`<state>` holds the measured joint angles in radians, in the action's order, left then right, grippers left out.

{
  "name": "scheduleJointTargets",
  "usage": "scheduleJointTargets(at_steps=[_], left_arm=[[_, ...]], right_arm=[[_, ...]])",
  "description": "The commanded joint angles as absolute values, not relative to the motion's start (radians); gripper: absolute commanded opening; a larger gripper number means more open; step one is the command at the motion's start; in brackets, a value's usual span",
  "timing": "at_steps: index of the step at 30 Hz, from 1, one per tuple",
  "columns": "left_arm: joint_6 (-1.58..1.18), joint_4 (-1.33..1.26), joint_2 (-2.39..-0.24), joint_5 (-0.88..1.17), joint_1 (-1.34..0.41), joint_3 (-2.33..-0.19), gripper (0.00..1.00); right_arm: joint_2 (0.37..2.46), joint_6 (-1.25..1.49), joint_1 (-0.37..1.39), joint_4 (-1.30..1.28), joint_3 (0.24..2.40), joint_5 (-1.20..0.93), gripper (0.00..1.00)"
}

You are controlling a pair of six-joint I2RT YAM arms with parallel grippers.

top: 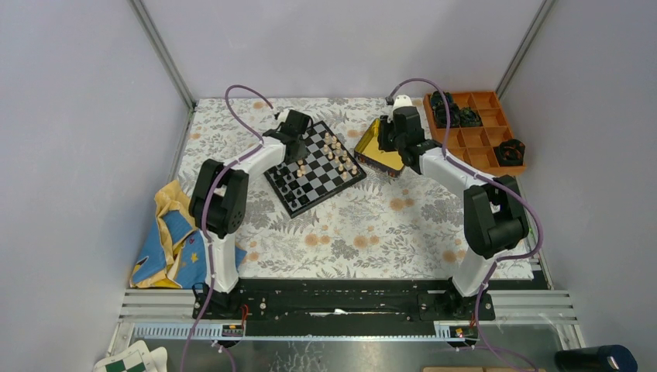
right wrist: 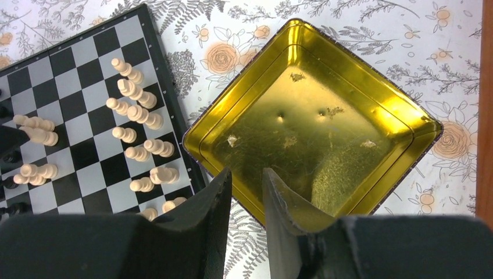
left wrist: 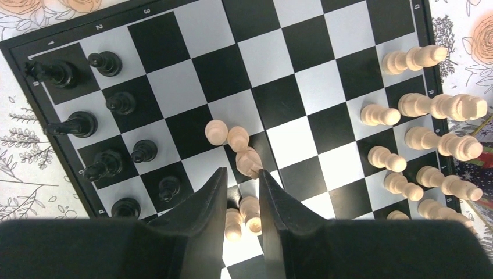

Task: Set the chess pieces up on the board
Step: Pick up the chess piece from the chessboard.

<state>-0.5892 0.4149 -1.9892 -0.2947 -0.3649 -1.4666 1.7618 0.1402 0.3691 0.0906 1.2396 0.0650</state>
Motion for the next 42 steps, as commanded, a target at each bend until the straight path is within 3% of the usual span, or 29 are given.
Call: scheduleJointTargets(at_steps=[1,42], left_arm=[[-0.586,0.418,-2.019,-0.279,-0.354,-1.503,0.31],[-0.56,0.428,-2.038,-0.259,-0.354,-1.546,0.3]], right_arm=[[1.701,0.15,0.386,0.106,1.224,0.064,0.33],[1.752,0.142,0.393,0.091,1.256,0.073,0.33]])
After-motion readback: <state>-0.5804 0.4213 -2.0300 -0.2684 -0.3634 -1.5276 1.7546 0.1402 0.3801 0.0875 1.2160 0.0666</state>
